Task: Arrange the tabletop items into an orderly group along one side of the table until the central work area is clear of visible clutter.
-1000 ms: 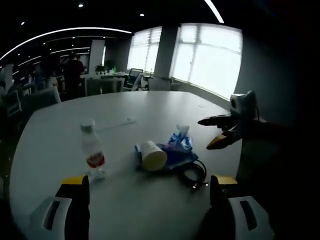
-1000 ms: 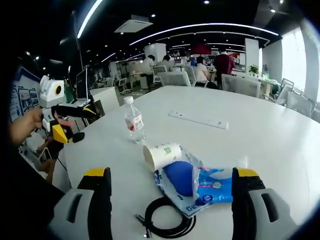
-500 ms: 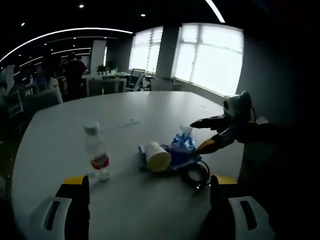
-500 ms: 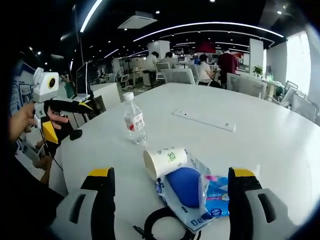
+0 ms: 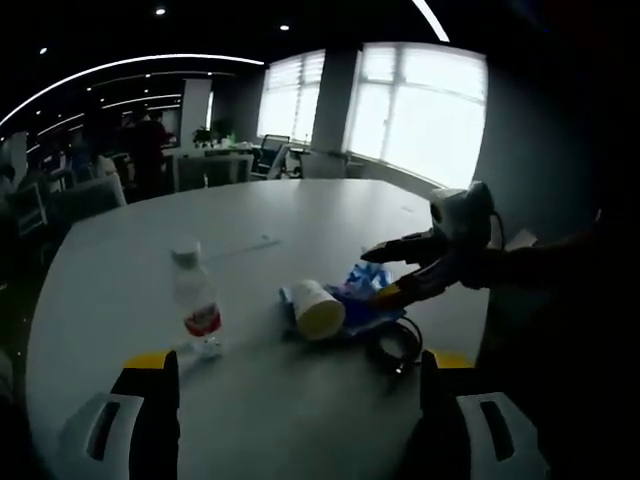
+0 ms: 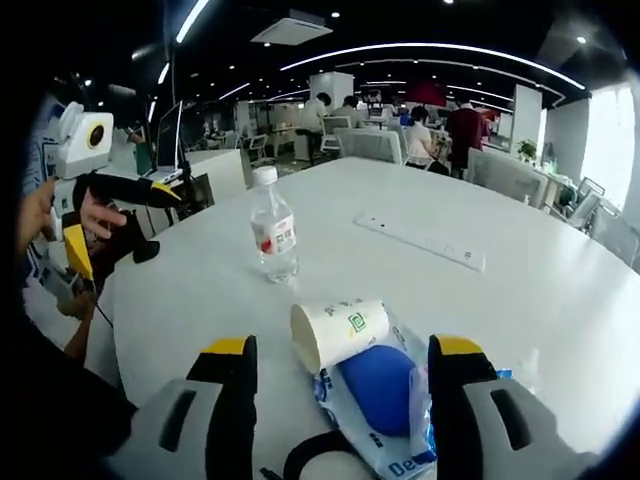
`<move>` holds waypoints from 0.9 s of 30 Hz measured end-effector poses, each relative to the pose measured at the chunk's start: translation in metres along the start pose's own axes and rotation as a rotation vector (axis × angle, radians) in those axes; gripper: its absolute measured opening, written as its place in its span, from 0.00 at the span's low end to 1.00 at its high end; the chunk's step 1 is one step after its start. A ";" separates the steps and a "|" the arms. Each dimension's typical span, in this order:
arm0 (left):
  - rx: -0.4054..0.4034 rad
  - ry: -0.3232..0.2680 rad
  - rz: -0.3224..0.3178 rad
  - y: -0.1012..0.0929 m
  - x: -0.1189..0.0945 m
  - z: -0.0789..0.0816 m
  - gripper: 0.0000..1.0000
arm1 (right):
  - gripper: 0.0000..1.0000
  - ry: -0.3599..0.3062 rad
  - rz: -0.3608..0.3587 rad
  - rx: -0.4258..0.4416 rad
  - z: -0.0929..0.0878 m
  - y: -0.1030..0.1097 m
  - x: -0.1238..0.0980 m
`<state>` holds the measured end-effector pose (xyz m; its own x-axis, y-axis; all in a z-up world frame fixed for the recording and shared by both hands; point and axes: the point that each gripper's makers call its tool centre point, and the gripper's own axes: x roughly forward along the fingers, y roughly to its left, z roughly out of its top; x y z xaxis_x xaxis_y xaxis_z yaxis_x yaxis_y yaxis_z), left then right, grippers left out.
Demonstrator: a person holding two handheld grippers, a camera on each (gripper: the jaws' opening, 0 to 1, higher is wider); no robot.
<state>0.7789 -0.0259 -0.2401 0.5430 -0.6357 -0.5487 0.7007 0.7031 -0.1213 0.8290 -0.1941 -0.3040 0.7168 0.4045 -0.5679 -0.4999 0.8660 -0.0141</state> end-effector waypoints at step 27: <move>0.010 0.009 -0.024 0.017 0.000 -0.013 0.91 | 0.25 0.062 -0.091 -0.058 -0.026 0.014 0.034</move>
<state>0.7845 -0.0098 -0.2523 0.5218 -0.6498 -0.5527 0.7181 0.6843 -0.1266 0.8338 -0.1755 -0.3450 0.7299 0.3041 -0.6121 -0.4623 0.8793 -0.1144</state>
